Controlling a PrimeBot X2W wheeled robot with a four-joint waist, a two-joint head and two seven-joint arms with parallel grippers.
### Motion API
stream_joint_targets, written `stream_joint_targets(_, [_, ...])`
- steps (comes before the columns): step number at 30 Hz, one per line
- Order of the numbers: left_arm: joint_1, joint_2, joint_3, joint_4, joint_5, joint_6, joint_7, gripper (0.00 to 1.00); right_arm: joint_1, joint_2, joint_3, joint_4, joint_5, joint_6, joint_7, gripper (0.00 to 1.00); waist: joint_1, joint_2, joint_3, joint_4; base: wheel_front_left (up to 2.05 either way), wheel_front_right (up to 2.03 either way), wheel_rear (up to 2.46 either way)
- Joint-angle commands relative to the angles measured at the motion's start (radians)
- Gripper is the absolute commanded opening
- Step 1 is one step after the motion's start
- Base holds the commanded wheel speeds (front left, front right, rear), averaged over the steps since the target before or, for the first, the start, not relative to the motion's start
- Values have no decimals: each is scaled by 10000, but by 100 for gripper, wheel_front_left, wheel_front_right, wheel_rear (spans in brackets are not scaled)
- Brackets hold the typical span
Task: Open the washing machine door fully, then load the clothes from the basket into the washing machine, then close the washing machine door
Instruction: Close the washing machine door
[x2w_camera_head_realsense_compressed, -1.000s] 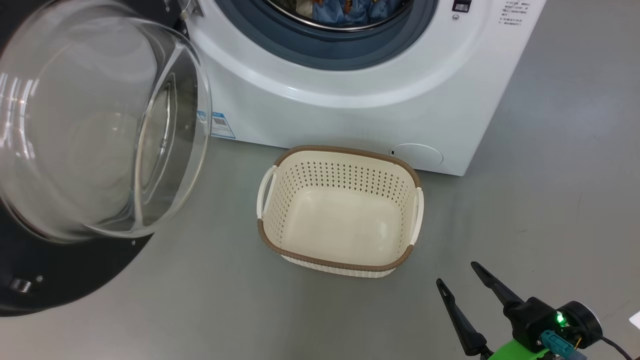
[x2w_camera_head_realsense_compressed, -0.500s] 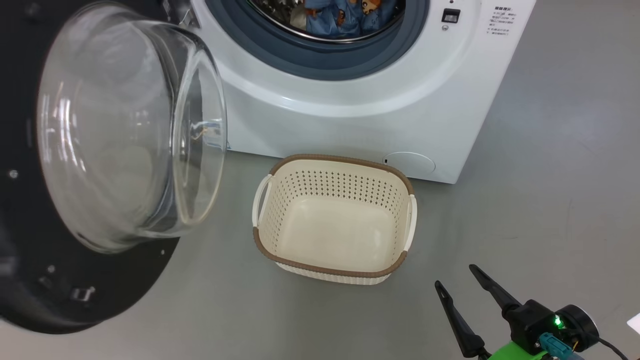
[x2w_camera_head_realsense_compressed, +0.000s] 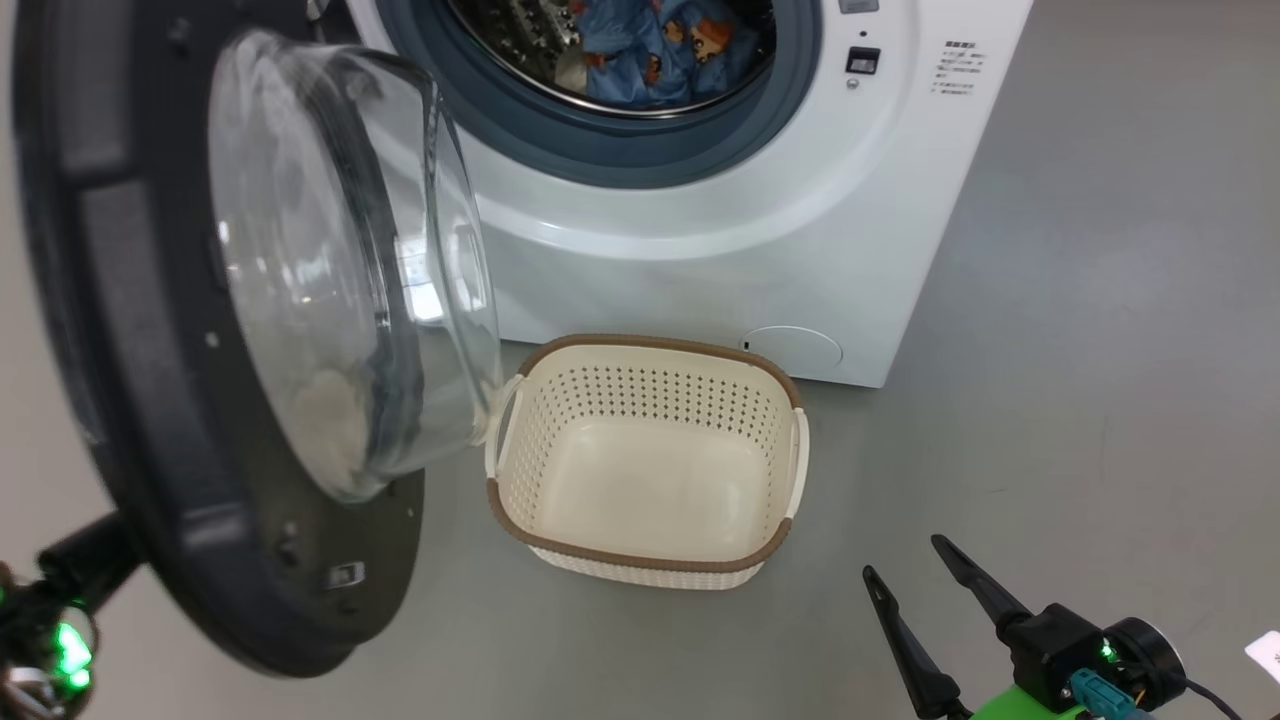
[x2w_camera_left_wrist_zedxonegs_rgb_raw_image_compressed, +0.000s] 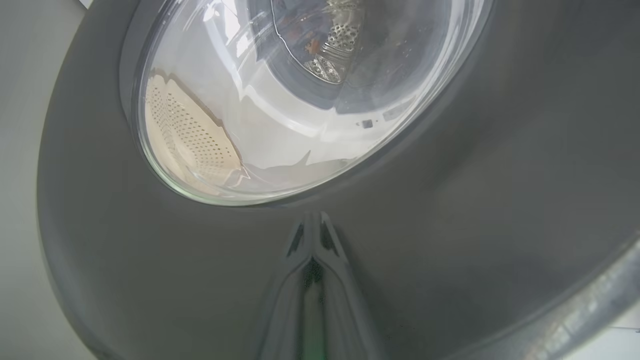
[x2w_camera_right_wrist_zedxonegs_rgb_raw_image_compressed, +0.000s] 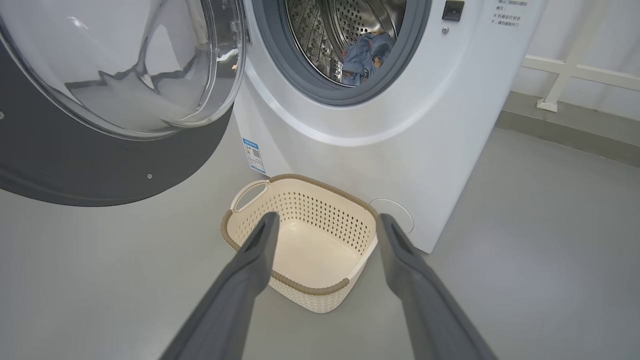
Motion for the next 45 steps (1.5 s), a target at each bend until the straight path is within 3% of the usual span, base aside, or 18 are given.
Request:
stream_joint_targets(1, [30, 159, 100, -462, -91, -28, 263, 0, -221, 8, 254, -177, 33, 16, -125, 100, 0, 0, -56, -112, 0, 0, 0])
stream_joint_targets(17, [303, -1120, -554, -1107, 78, -89, -290, 0, -321, 213, 340, 169, 57, 16, -375, 100, 0, 0, -167, -1160, 0, 0, 0])
stream_joint_targets(23, [167, -1491, -777, -986, 182, -315, -905, 0, -370, 242, 327, 308, 72, 16, -457, 100, 0, 0, -143, -1673, 0, 0, 0])
stream_joint_targets(34, [-133, -1802, -1536, -88, -278, -893, -2642, 0, -447, 316, 251, 528, 123, 16, -607, 100, 0, 0, -166, -2422, 0, 0, 0])
stream_joint_targets(45, [-970, -1813, -3277, 1049, -1359, -1270, -5105, 0, -416, 423, -247, 752, 13, 16, -738, 100, 0, 0, -84, -3130, 0, 0, 0])
